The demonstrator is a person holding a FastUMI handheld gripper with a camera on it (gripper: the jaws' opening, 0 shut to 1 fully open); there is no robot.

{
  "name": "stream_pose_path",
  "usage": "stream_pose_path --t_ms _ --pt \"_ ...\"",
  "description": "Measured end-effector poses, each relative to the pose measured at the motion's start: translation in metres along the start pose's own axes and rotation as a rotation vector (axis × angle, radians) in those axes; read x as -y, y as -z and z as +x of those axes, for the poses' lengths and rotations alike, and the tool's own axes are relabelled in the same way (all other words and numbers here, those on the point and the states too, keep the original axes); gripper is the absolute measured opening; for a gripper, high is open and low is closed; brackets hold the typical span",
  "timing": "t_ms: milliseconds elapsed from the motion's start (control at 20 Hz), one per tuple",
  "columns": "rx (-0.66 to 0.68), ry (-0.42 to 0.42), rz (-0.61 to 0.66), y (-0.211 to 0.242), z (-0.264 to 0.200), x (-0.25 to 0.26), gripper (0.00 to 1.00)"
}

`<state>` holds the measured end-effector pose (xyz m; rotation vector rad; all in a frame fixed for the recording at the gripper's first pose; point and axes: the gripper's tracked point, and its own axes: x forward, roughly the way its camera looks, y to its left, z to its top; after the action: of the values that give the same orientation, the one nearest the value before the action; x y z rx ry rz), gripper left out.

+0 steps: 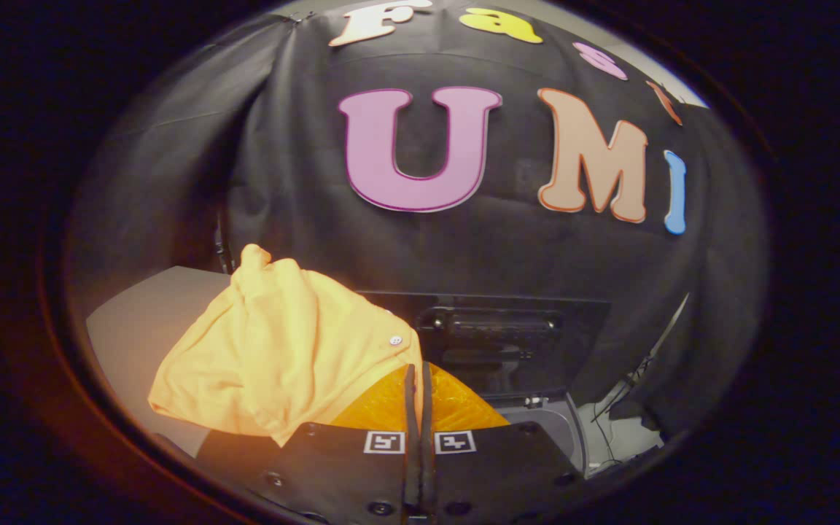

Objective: Put the clothes into the washing machine and then close the washing machine lid.

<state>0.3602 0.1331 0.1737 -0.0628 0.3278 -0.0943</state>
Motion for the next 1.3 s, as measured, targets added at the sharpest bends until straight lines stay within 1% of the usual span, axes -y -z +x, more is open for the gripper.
stream_pose_path --t_ms 50,150,250,350,450,950,1150,1250,1300 --pt "-0.007 0.030 0.006 0.006 0.003 0.013 0.01" --pt "-0.037 0.060 0.029 0.017 0.009 0.030 0.01" --pt "-0.065 0.056 0.080 0.026 0.015 0.036 0.07" --pt "-0.042 0.078 0.103 0.022 0.014 0.046 0.08" --pt "-0.023 0.090 0.098 0.016 0.010 0.052 0.08" --pt "0.001 0.091 0.079 0.010 0.017 0.060 0.08" --pt "0.019 0.096 0.086 -0.002 0.025 0.061 0.08" --pt "0.027 0.082 0.077 -0.012 0.031 0.057 0.08" --pt "0.034 0.076 0.073 -0.018 0.037 0.055 0.19"
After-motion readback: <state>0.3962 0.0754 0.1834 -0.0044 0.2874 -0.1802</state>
